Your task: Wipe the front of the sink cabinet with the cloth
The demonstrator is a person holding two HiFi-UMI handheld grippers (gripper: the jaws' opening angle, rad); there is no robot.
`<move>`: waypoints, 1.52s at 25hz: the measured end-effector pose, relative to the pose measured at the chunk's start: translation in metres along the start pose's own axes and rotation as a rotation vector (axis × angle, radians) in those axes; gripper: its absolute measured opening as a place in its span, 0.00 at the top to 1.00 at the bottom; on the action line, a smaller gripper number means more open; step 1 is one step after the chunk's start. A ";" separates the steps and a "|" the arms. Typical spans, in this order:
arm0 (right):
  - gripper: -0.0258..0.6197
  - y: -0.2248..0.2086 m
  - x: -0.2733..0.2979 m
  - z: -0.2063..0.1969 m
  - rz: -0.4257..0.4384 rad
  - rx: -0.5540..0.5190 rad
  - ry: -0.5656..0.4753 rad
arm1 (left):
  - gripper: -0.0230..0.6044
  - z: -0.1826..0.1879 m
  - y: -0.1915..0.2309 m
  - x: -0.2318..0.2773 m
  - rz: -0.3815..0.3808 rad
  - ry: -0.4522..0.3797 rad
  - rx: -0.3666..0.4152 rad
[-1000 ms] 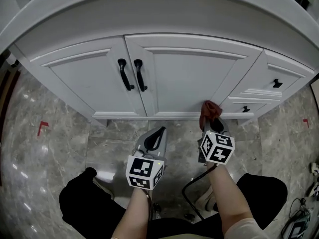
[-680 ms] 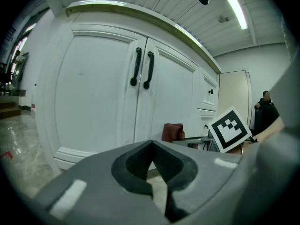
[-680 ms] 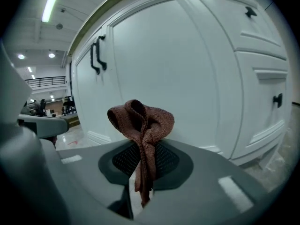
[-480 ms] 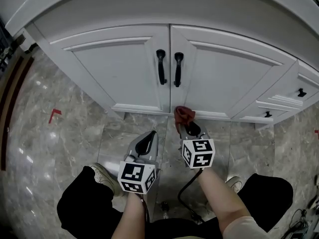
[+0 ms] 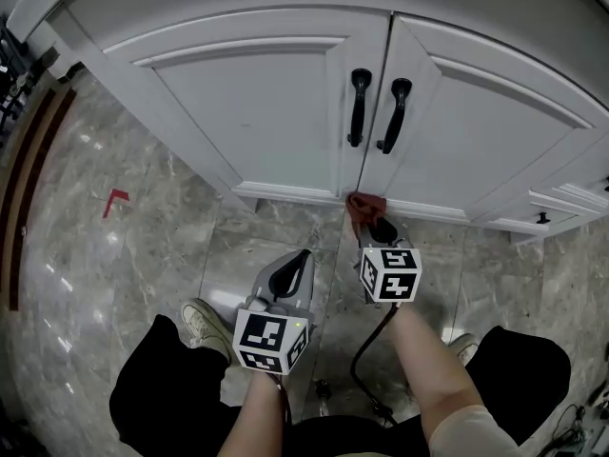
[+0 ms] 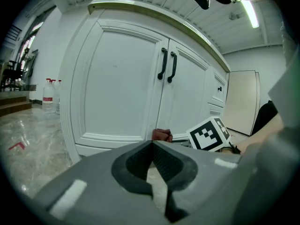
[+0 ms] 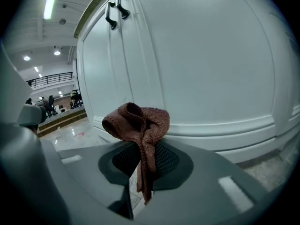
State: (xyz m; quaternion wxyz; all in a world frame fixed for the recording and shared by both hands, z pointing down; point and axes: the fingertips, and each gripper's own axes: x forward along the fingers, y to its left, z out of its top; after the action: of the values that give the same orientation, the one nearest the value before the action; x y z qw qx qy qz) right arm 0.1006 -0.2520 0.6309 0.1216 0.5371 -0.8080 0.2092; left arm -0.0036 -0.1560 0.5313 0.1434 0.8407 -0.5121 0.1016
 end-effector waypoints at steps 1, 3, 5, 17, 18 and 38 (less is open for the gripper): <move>0.82 -0.006 -0.001 0.000 -0.019 0.013 0.001 | 0.96 -0.001 -0.003 0.003 -0.008 0.001 0.003; 0.82 -0.019 -0.006 0.001 -0.050 0.038 0.003 | 0.96 -0.003 -0.013 0.009 -0.032 0.010 0.011; 0.82 -0.031 -0.013 0.000 -0.070 0.057 0.003 | 0.96 -0.005 -0.025 0.016 -0.055 0.019 0.020; 0.82 -0.133 -0.070 0.000 -0.231 0.111 -0.012 | 0.96 -0.002 -0.088 0.059 -0.149 0.033 0.072; 0.82 -0.143 -0.076 -0.001 -0.249 0.117 -0.012 | 0.96 -0.002 -0.091 0.062 -0.149 0.032 0.067; 0.82 -0.138 -0.133 0.037 -0.307 0.053 -0.076 | 0.96 0.027 -0.075 0.047 -0.107 -0.018 0.107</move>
State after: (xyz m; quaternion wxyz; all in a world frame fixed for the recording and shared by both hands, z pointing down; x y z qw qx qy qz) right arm 0.2810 -0.2074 0.5712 0.1072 0.6649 -0.7147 0.1887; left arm 0.0853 -0.1717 0.5106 0.0991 0.8741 -0.4618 0.1135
